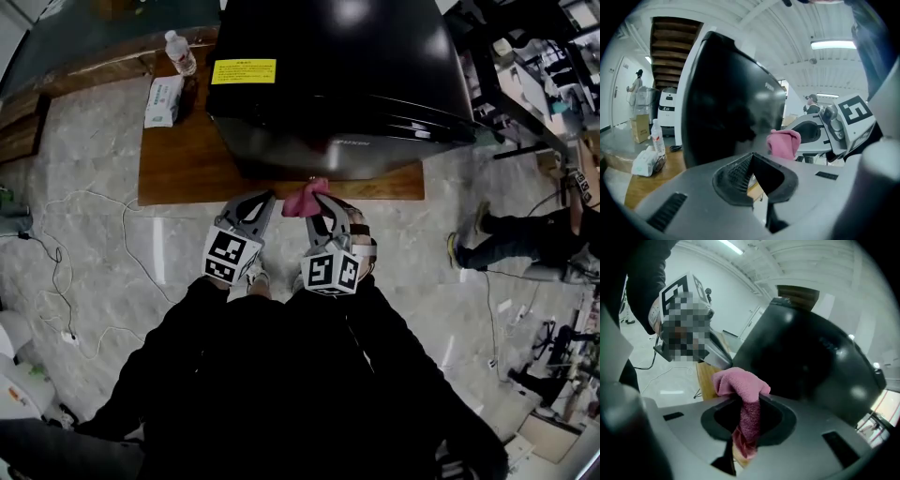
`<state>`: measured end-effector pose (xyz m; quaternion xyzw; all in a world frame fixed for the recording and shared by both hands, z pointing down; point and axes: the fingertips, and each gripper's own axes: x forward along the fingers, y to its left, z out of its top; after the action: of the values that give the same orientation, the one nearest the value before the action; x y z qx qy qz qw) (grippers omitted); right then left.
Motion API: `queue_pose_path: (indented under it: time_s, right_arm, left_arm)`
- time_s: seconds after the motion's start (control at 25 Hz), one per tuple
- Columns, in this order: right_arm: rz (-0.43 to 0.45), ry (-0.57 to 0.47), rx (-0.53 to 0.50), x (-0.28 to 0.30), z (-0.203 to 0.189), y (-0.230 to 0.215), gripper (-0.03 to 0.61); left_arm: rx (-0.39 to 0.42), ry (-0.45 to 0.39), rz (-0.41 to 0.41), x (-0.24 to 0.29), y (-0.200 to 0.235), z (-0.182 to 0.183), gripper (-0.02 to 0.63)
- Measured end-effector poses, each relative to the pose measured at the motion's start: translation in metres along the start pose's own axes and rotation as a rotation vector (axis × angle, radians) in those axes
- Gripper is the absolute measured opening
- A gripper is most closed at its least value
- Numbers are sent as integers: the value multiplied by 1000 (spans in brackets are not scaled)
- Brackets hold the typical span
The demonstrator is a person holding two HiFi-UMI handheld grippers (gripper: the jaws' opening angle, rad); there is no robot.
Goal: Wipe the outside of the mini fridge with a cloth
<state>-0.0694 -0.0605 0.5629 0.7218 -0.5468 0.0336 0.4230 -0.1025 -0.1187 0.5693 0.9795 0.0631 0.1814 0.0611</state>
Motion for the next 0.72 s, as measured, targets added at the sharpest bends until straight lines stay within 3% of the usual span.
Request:
queue_pose_path:
  time_s: [0.2, 0.36, 0.56, 0.72]
  right_arm:
    - [-228, -39, -4, -79, -5, -95, 81]
    - [-368, -64, -26, -131, -9, -163, 83]
    - [-471, -85, -67, -157, -16, -233, 83]
    - [-462, -88, -112, -138, -15, -246, 83]
  left_arm:
    - [46, -113, -108, 34, -76, 72, 6]
    - [92, -196, -150, 53, -129, 129, 6]
    - [158, -275, -140, 66, -165, 192, 6]
    - [184, -311, -103, 67, -168, 216, 6]
